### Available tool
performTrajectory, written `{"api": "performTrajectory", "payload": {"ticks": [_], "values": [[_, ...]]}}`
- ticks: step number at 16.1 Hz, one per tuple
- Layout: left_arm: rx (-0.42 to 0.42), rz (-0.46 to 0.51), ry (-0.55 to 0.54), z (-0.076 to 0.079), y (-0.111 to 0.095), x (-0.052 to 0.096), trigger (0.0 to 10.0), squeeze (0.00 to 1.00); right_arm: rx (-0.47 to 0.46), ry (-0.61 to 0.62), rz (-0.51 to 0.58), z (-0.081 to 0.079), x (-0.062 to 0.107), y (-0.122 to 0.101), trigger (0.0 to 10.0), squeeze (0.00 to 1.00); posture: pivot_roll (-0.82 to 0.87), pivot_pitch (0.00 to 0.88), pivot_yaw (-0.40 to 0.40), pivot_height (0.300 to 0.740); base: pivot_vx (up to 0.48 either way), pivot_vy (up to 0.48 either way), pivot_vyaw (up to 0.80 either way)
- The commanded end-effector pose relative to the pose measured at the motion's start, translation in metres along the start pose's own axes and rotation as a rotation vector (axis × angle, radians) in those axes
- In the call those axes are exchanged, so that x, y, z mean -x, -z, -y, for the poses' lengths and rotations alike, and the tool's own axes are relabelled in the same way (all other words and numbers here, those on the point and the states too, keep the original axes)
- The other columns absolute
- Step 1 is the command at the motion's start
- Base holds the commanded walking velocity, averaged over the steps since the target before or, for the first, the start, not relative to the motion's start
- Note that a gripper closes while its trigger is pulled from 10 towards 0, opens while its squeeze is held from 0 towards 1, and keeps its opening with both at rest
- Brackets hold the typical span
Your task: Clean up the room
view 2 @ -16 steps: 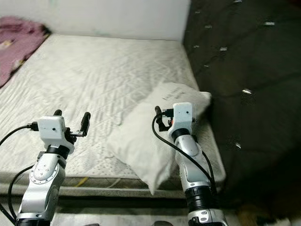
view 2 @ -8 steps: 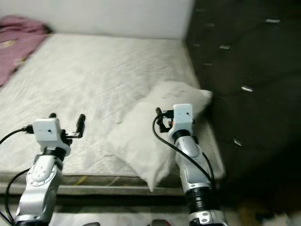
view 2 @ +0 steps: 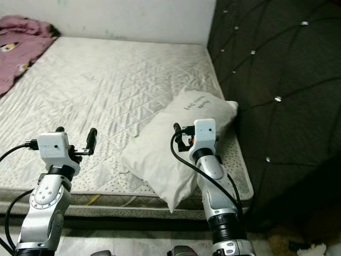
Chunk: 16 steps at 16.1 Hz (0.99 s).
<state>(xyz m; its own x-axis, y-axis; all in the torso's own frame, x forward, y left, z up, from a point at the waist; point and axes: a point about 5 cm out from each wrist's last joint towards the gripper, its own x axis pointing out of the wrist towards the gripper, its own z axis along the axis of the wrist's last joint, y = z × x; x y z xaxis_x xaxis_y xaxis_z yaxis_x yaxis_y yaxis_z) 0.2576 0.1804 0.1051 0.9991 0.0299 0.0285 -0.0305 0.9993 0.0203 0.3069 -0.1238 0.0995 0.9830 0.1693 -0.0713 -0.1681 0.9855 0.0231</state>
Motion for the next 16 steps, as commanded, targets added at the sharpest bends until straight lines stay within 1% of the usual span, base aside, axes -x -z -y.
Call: {"api": "performTrajectory", "payload": {"ticks": [1, 2, 5, 7, 10, 16], "values": [[0.000, 0.006, -0.003, -0.0001, -0.0036, -0.0001, 10.0, 0.00, 0.001, -0.001, 0.012, 0.0006, 0.0012, -0.0030, 10.0, 0.00, -0.05, 0.000, -0.020, 0.727, 0.000, 0.000, 0.00], [0.000, 0.006, -0.003, 0.0000, -0.0036, -0.0001, 10.0, 0.00, 0.000, -0.001, 0.011, 0.0004, 0.0013, -0.0028, 10.0, 0.00, -0.05, 0.000, -0.020, 0.722, 0.000, 0.000, 0.00], [-0.001, 0.008, -0.007, 0.0003, -0.0037, -0.0002, 10.0, 0.00, -0.001, -0.006, 0.011, 0.0000, 0.0015, -0.0023, 10.0, 0.00, -0.05, 0.000, -0.021, 0.687, 0.000, 0.000, 0.00], [-0.009, 0.008, -0.028, -0.0009, -0.0037, -0.0004, 10.0, 0.00, -0.001, -0.007, 0.011, -0.0001, 0.0015, -0.0022, 10.0, 0.00, -0.05, 0.000, -0.021, 0.687, 0.000, 0.000, 0.00], [0.001, 0.005, -0.057, -0.0040, -0.0033, -0.0006, 10.0, 0.00, 0.000, -0.007, 0.006, -0.0003, 0.0017, -0.0013, 10.0, 0.00, -0.05, 0.000, -0.024, 0.687, 0.000, 0.000, 0.00], [-0.001, 0.007, -0.041, -0.0023, -0.0040, -0.0010, 10.0, 0.00, 0.010, -0.013, 0.001, -0.0003, 0.0021, -0.0008, 10.0, 0.00, -0.05, 0.000, -0.029, 0.687, 0.000, 0.000, 0.00]]}}
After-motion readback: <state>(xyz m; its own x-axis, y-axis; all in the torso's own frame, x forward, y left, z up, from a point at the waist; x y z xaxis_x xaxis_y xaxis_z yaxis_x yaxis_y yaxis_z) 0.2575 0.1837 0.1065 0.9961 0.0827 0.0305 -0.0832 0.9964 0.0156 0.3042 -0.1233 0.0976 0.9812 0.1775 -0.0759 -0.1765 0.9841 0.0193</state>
